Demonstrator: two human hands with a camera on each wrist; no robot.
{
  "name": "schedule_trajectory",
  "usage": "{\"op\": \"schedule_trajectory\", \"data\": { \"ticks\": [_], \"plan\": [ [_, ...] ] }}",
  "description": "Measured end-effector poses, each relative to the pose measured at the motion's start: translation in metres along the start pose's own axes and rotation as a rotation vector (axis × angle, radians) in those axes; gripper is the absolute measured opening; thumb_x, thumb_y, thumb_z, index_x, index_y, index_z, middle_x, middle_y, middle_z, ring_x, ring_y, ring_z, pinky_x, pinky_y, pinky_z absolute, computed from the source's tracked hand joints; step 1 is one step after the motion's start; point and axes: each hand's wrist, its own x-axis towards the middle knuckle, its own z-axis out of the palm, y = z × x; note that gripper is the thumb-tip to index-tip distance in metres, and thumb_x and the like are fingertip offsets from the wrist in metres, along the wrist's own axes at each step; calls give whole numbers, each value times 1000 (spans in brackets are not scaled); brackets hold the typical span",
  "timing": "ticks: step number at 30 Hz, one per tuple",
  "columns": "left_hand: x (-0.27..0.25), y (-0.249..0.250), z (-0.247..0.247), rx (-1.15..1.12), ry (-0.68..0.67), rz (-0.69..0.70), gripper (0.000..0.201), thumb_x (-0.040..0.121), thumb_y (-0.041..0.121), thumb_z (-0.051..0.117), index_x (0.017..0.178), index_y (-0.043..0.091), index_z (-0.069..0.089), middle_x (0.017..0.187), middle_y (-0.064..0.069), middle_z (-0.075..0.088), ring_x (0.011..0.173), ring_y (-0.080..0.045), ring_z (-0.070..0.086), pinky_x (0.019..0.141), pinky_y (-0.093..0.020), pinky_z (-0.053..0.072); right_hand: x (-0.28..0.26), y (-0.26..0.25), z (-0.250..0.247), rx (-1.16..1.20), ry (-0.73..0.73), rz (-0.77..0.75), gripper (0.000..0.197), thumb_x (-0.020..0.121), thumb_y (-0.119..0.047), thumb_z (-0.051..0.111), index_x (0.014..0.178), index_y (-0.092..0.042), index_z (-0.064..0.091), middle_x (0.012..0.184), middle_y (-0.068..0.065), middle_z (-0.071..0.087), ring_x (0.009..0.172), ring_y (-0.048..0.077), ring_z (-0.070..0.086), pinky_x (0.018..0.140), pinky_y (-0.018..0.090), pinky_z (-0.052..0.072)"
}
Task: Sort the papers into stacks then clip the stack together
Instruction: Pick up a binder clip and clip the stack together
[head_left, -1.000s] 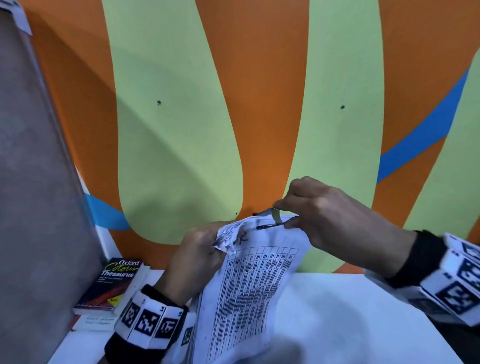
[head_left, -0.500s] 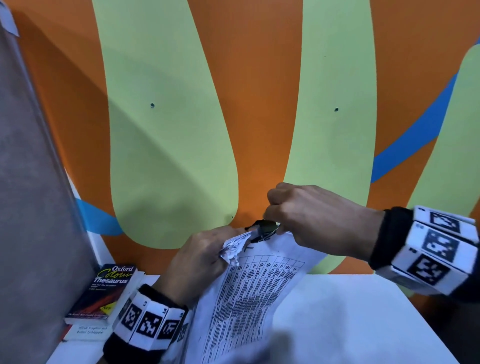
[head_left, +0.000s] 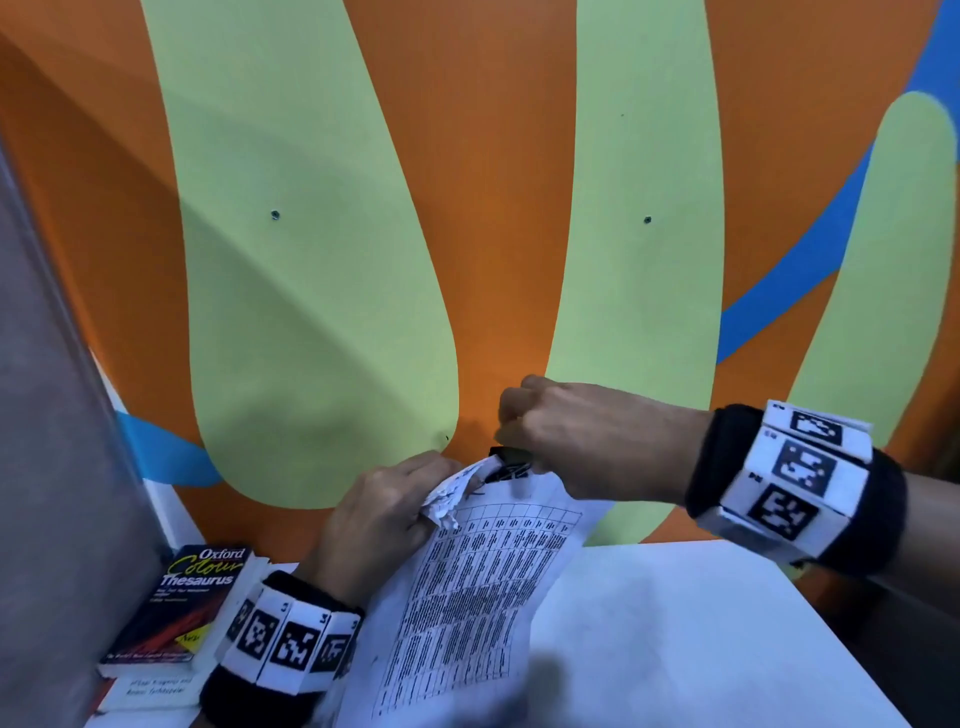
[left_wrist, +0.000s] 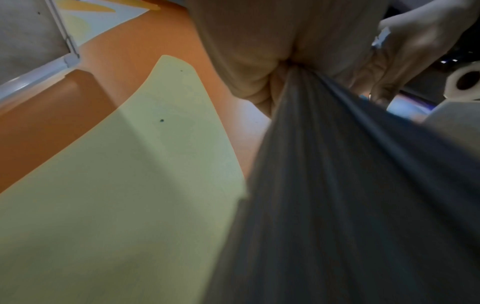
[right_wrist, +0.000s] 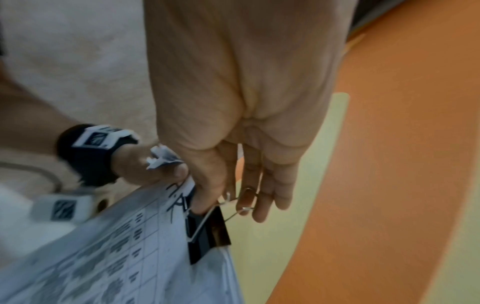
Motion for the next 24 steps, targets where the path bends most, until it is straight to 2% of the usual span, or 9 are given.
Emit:
{"op": "schedule_trajectory", "data": {
  "ticks": [3, 7, 12, 15, 17, 18, 20, 22, 24],
  "plan": [
    [-3, -12, 2, -126, 93, -76, 10, 87, 17, 52, 86, 15, 62, 72, 1, 62, 57, -19, 58, 48, -33, 46, -2, 17, 6, 520, 66, 119, 51, 89, -32, 61, 135, -12, 50, 139, 3, 53, 125, 17, 51, 104, 28, 40],
    [1, -17, 2, -208, 190, -55, 13, 92, 29, 57, 89, 18, 63, 74, 8, 63, 62, -15, 61, 53, -28, 47, -3, 23, 24, 1040, 340, 247, 36, 95, -19, 53, 130, -11, 57, 118, 6, 69, 110, 15, 65, 97, 33, 50],
    [6, -16, 12, -297, 228, -98, 31, 95, 36, 52, 69, 18, 54, 63, 17, 44, 52, -5, 45, 51, -19, 35, -3, 23, 38, 867, 143, 214, 82, 78, -44, 70, 148, -26, 30, 150, -18, 32, 135, -5, 33, 107, 13, 31],
    [4, -17, 20, -336, 224, -110, 31, 94, 31, 55, 66, 17, 51, 61, 11, 44, 50, -12, 44, 49, -22, 34, -1, 17, 47, 650, 63, 187, 110, 65, -67, 64, 152, -24, 12, 157, -17, 9, 142, -2, 15, 115, 17, 13],
    [4, -16, 25, -347, 209, -123, 36, 94, 30, 55, 62, 14, 50, 58, 9, 42, 49, -13, 43, 48, -23, 33, 2, 12, 53, 524, 24, 209, 112, 61, -73, 63, 150, -23, 18, 158, -11, 20, 142, 6, 26, 117, 25, 19],
    [4, -16, 27, -348, 200, -122, 36, 94, 30, 55, 62, 15, 49, 58, 12, 39, 49, -9, 41, 49, -21, 31, 4, 11, 56, 468, 19, 223, 103, 60, -73, 65, 144, -23, 32, 151, -7, 38, 134, 11, 41, 113, 31, 31],
    [5, -14, 29, -358, 181, -116, 36, 94, 29, 55, 61, 17, 47, 59, 19, 35, 50, -2, 36, 51, -16, 28, 8, 11, 60, 396, 50, 241, 64, 61, -69, 70, 105, -25, 56, 102, -6, 67, 88, 12, 62, 79, 32, 48],
    [7, -13, 29, -357, 176, -117, 35, 93, 26, 56, 61, 18, 46, 60, 18, 34, 50, -1, 35, 52, -14, 28, 10, 13, 62, 478, 61, 274, 43, 63, -60, 77, 75, -26, 53, 64, -9, 56, 53, 4, 47, 51, 24, 34],
    [10, -13, 28, -365, 168, -108, 29, 93, 26, 57, 65, 28, 47, 59, 18, 37, 50, -2, 38, 51, -15, 29, 11, 13, 63, 583, 72, 304, 40, 64, -51, 81, 61, -27, 49, 52, -9, 49, 44, 6, 41, 46, 23, 27]
  ]
}}
